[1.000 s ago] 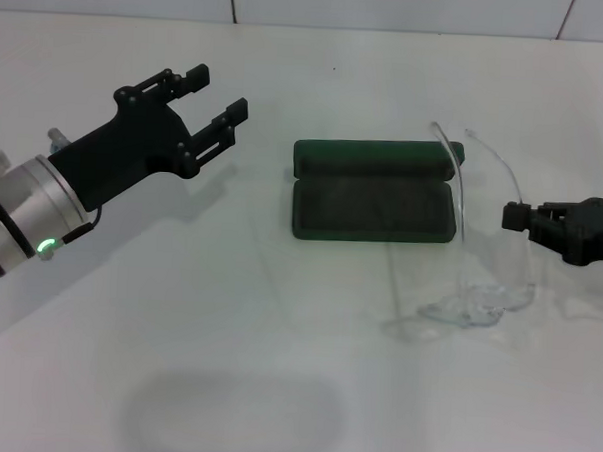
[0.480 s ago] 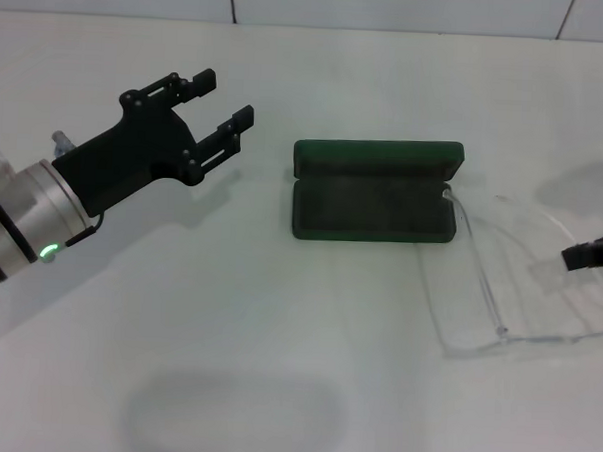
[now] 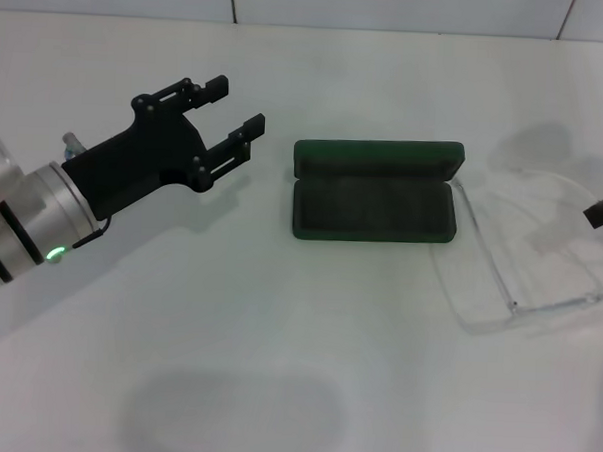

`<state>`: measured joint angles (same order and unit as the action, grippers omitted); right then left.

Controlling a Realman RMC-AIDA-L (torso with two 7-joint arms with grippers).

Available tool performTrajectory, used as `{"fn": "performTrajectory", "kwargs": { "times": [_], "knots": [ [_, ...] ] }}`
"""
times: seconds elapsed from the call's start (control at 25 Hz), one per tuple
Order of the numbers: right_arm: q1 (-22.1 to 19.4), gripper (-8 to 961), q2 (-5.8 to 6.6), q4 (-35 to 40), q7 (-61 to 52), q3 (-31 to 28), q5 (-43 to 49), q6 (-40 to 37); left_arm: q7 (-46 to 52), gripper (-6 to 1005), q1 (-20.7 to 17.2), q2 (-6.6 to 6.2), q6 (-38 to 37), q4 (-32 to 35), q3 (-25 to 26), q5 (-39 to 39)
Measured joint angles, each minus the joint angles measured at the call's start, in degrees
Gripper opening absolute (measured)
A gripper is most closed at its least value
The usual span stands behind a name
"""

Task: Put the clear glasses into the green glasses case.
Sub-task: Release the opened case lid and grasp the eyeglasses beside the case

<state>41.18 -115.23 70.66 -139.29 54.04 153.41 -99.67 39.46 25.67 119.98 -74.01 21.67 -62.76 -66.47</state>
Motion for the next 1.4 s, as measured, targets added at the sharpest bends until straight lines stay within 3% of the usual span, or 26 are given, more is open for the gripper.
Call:
{"fn": "performTrajectory", "kwargs": {
  "times": [0.2,0.6,0.92,1.24,1.4],
  "knots": [
    [1.8,50,-0.16,-2.3,-0.3,1.6,0.7,1.8,0.0,584,0.1,-0.02,0.0,-0.2,-0.1,0.0],
    [1.4,60,-0.64,-2.5,-1.3,5.0,0.2,5.2,0.0,581,0.1,0.07,0.0,-0.4,-0.2,0.1],
    [-2.4,61,-0.54,1.9,-0.5,5.6,-6.1,12.4,0.0,578,-0.1,0.08,0.0,-0.4,-0.2,0.1],
    [-12.0,62,-0.21,10.2,22.3,6.9,-28.9,16.0,0.0,576,-0.2,0.08,0.0,-0.4,-0.1,0.6],
    [-9.0,96,0.58,10.8,31.5,7.4,-26.0,7.6,0.0,574,-0.2,0.08,0.3,-0.4,0.1,0.8]
  ]
}}
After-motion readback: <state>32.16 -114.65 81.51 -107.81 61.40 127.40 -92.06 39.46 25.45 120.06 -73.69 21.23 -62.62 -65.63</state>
